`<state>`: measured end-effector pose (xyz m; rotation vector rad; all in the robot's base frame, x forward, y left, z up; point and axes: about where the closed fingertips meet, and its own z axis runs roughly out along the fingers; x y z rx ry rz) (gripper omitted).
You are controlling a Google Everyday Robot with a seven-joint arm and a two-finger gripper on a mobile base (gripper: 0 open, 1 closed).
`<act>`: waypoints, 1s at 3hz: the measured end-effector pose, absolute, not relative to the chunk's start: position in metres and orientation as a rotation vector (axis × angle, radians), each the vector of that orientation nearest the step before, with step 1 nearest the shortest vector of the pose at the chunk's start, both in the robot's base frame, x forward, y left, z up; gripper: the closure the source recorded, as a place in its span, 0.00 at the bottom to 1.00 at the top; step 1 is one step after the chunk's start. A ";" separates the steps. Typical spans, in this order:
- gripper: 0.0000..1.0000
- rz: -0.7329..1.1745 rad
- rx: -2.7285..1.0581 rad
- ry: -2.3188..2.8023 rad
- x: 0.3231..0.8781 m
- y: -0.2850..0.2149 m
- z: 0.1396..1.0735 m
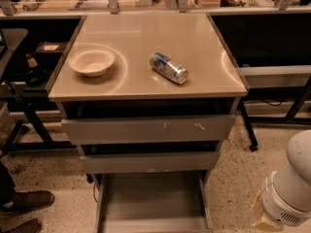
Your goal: Close bottom drawer
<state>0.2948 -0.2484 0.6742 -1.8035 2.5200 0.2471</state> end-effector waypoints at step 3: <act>1.00 0.477 -1.819 2.513 0.277 -0.196 0.518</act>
Offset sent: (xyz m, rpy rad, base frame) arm -0.0143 0.0671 -0.1866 0.1250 0.1230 0.0194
